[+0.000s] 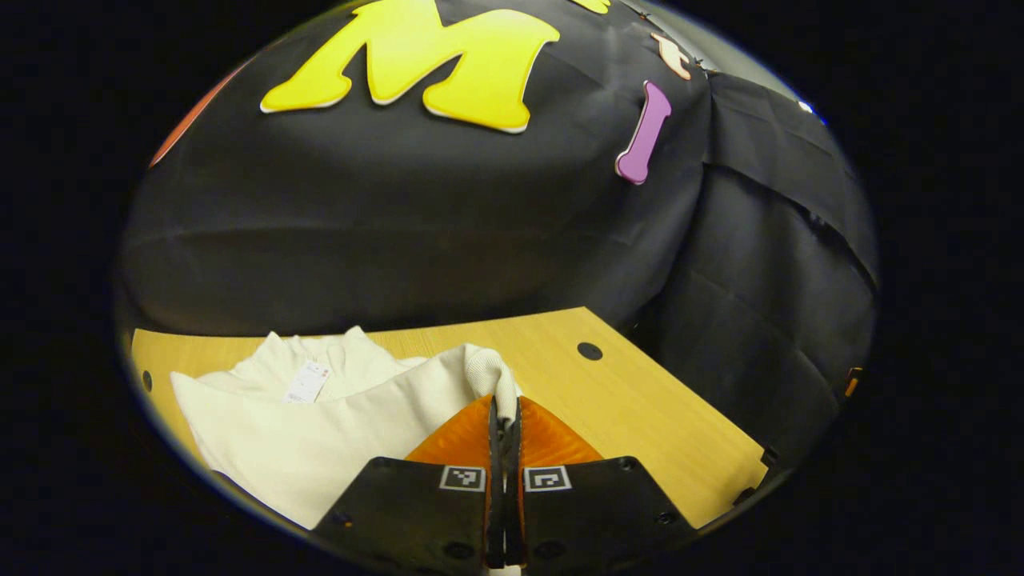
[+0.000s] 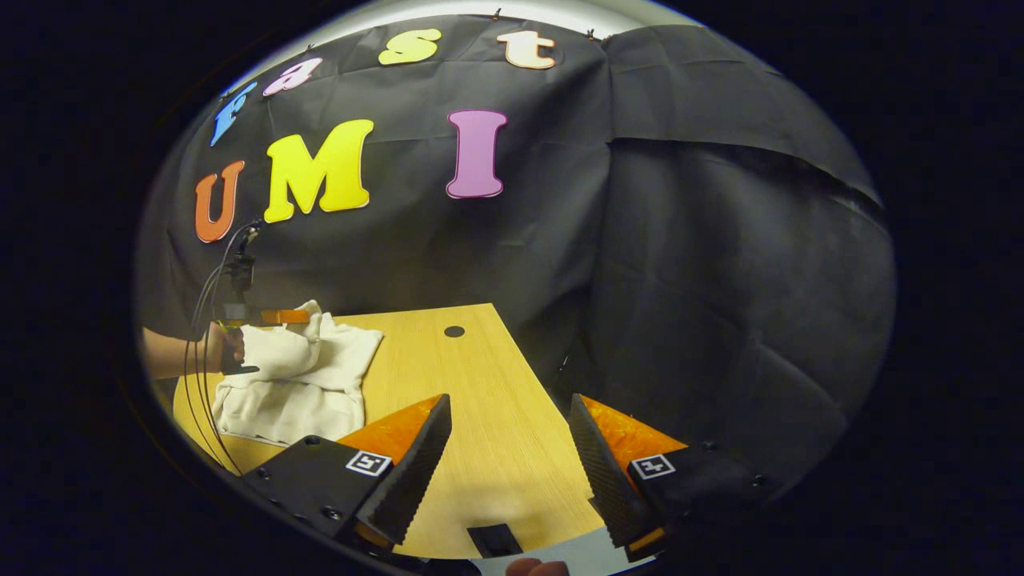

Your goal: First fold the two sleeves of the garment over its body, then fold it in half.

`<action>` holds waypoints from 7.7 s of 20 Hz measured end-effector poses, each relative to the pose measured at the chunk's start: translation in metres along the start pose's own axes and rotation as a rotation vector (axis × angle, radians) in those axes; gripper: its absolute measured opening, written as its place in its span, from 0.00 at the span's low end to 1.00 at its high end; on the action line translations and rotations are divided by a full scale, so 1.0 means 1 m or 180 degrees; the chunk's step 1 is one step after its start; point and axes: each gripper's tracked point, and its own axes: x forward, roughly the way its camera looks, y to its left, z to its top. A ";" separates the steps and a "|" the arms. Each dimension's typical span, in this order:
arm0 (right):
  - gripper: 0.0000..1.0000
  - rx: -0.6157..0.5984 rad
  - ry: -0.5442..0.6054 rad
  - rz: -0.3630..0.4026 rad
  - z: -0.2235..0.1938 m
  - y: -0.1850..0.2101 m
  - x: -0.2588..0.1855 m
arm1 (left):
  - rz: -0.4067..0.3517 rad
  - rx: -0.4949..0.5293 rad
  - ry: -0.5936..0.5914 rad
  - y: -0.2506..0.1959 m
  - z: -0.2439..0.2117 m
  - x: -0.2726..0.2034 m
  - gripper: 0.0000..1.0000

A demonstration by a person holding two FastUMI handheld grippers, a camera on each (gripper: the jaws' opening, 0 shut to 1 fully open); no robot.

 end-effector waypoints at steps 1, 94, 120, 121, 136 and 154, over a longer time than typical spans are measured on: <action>0.94 -0.0022 0.0039 -0.0013 -0.003 -0.001 -0.002 | 0.0011 -0.0018 0.0051 0.001 -0.007 0.010 0.04; 0.06 0.0481 0.1079 0.1639 0.000 0.356 0.134 | 0.1115 -0.0907 -0.0402 0.133 -0.030 -0.287 0.03; 0.06 0.0337 0.0759 0.1486 0.037 0.484 0.448 | 0.1540 -0.0477 -0.0365 0.330 0.031 -0.030 0.03; 0.06 0.0244 0.0781 0.1441 0.026 0.488 0.457 | 0.1571 -0.0436 -0.0311 0.333 0.025 -0.021 0.03; 0.49 0.0022 0.0035 0.1252 0.094 0.459 0.410 | 0.1752 -0.0203 -0.0768 0.298 0.090 -0.074 1.00; 0.50 -0.0283 -0.1406 0.1202 0.225 0.356 0.057 | 0.1849 0.0327 -0.1960 0.050 0.187 -0.371 0.99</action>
